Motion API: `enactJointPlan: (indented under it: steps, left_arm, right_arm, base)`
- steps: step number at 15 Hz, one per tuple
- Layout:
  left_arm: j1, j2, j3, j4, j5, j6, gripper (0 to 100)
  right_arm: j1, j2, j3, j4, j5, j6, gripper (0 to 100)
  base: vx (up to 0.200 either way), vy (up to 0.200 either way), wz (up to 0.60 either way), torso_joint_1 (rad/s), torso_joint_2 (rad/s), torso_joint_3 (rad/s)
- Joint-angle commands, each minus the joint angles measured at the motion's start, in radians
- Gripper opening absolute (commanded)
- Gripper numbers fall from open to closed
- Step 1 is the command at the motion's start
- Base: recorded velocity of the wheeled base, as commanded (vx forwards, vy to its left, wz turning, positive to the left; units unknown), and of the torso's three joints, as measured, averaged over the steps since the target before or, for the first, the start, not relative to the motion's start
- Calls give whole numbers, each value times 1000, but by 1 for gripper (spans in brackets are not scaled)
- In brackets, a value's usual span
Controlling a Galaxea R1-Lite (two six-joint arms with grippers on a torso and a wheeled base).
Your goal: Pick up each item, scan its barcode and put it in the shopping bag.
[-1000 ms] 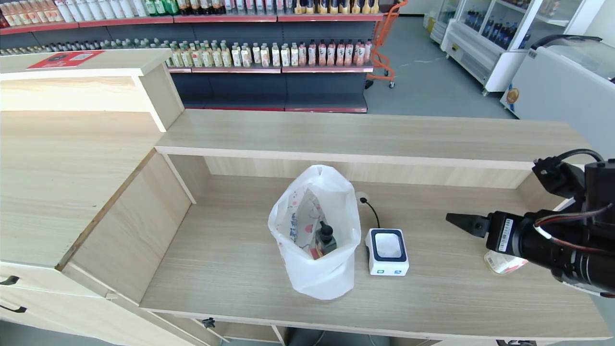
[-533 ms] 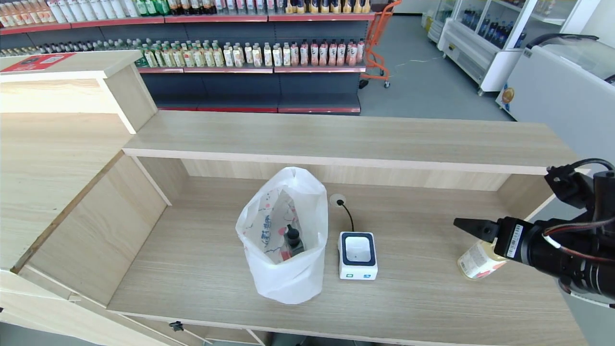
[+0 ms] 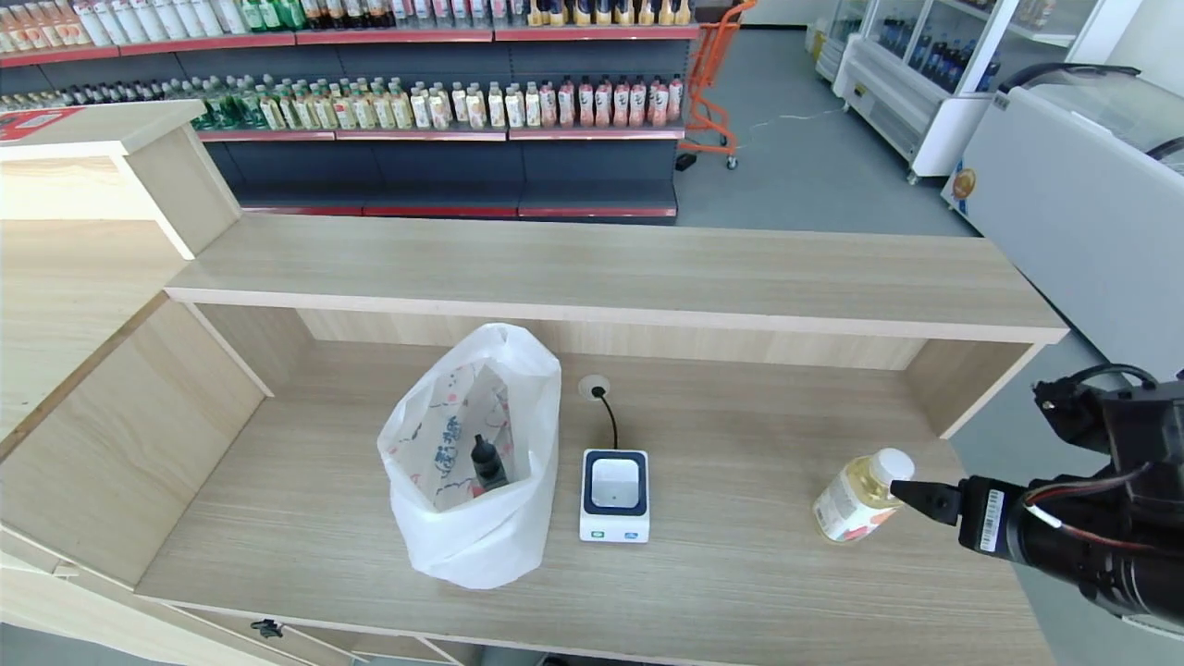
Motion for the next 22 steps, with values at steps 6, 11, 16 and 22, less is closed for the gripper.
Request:
enactJointPlan:
  steps: [6,11,16,22]
  left_arm:
    - [0,0,0,0,-1,1,100]
    - [0,0,0,0,-1,1,100]
    - [0,0,0,0,-1,1,100]
    - [0,0,0,0,1,1,100]
  right_arm:
    - [-105,400,300,-535,-86,-134,100]
    - [-142,838,483,-1310,30,-304,100]
    - [-211,875,371,-1310,110,-364,100]
    - [-208,969,171,-1310,127,-444,100]
  base:
    - [0,0,0,0,0,0]
    - [0,0,0,0,0,0]
    - [0,0,0,0,0,0]
    - [0,0,0,0,0,0]
